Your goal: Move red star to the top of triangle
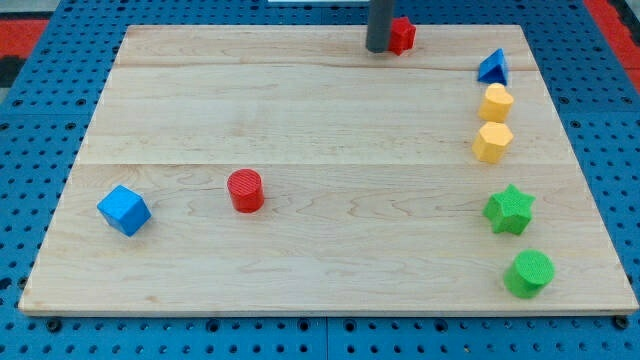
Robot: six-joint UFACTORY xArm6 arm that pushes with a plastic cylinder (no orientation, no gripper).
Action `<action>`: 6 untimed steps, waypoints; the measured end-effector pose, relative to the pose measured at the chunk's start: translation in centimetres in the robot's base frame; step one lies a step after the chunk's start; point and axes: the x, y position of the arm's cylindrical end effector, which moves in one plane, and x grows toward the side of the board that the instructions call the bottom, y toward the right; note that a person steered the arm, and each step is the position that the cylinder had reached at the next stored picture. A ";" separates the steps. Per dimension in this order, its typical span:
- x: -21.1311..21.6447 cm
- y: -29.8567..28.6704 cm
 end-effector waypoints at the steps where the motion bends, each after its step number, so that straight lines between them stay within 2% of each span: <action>1: -0.7 -1.2; 2: -0.7 1.5; 4: -3.8 1.4; 6: -3.8 11.9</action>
